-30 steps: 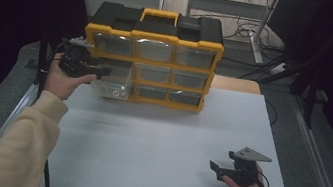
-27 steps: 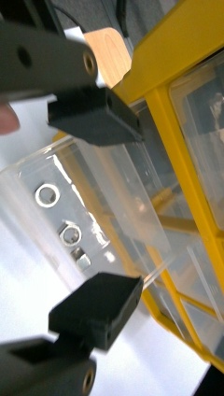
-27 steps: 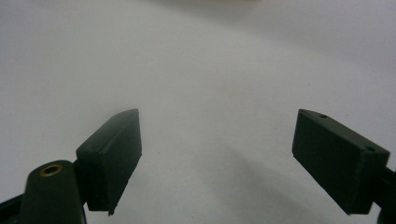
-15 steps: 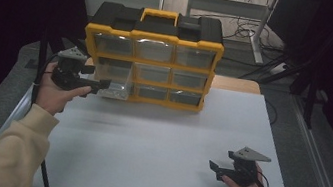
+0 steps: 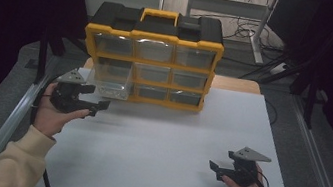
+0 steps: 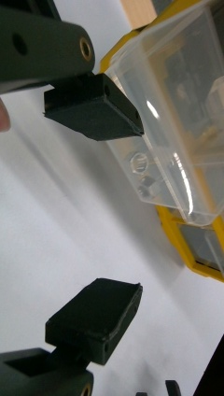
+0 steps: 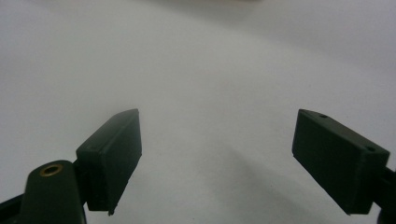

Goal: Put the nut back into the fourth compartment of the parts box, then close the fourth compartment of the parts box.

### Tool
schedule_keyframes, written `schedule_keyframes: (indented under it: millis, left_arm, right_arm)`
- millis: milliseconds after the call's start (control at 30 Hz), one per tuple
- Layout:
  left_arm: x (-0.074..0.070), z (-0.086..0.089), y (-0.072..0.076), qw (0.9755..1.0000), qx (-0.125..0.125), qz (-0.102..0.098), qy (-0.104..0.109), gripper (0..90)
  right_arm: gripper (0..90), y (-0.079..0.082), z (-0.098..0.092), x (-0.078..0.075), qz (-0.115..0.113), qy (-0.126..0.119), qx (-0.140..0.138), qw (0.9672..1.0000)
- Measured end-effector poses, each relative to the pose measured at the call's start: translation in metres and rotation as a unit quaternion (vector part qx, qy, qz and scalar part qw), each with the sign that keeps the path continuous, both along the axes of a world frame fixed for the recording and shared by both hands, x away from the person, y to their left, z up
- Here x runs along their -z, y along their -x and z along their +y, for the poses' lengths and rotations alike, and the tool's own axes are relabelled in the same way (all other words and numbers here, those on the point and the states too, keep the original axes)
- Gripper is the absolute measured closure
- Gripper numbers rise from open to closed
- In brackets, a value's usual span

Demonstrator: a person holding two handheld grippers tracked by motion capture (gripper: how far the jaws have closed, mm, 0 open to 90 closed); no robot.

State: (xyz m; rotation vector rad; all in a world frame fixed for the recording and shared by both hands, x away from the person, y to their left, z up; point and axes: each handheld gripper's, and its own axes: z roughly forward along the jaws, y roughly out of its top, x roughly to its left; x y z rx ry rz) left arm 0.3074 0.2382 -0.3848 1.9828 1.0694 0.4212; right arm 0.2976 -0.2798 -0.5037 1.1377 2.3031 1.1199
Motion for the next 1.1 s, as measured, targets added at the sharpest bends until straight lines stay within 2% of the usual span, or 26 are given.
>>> schedule_keyframes:
  millis: [167,433,833,1000,1100]
  left_arm:
    - [0.009,-0.002,0.002,1.0000,0.004,0.004,0.001,23.6]
    - [0.016,-0.001,0.003,0.9998,0.008,0.013,0.010,27.3]
    - [0.025,-0.002,0.005,0.9997,-0.003,0.017,0.016,30.5]
    - [0.031,-0.003,0.005,0.9997,-0.008,0.020,0.014,35.5]
    - [0.033,-0.004,0.005,0.9997,-0.006,0.020,0.013,41.5]
  right_arm:
    - [16.5,0.000,0.000,0.000,0.002,-0.002,0.001,1.0000]
    - [16.5,0.001,-0.001,0.000,-0.001,-0.001,0.001,1.0000]
    - [16.5,0.001,-0.002,-0.001,-0.005,0.000,0.003,1.0000]
    - [16.5,0.000,-0.002,-0.001,-0.004,-0.001,0.004,1.0000]
    - [16.5,0.000,-0.002,-0.001,-0.005,-0.003,0.003,1.0000]
